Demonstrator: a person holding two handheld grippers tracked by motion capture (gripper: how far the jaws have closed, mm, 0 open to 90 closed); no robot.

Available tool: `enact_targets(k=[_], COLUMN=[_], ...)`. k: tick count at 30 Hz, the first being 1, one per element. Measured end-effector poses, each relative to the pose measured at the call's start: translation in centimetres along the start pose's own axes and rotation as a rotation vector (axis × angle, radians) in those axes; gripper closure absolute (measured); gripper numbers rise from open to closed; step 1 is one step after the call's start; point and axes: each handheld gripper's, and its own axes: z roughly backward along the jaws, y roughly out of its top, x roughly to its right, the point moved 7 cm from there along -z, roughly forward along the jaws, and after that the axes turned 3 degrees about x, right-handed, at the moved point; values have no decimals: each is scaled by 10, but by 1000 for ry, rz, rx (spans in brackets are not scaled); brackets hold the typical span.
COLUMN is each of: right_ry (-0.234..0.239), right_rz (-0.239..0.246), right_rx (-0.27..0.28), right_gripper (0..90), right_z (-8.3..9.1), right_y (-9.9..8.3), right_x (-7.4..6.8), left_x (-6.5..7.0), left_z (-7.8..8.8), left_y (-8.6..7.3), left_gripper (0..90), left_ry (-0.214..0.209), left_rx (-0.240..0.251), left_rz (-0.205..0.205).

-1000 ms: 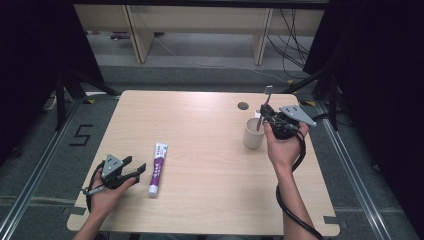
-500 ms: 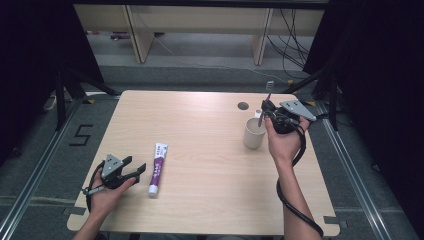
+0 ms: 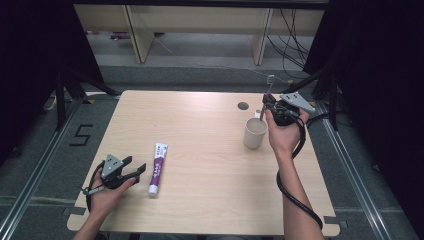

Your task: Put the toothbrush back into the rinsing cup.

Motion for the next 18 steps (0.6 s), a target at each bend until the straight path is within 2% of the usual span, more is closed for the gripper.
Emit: enact_targets(k=[6,9,10,11,13,14,18], right_ry=[-12,-12,-20,-18,-20,-18,-13], right_rz=[10,6,-14,0,-16,2,20], right_rx=[-9,-12,-13,-11,-15,-14,-4], right_gripper=[804,804,804,804,804,804,804], right_z=[-7,-10,-11,-12,-14,-16,-21], right_y=[0,0,0,0,1,1,2], right_x=[6,8,7,9,9,10,12], left_x=[0,0,0,0,0,0,0], left_z=[0,0,0,0,0,0,0], left_y=[0,0,0,0,0,0,0], left_gripper=[352,352,352,352,352,352,352], left_ry=[-1,-3,-4,0,-4,-2,0], left_rx=[-2,-1,4,0,4,-2,-1], left_rz=[-3,-1,0,-1,0,-1,-1])
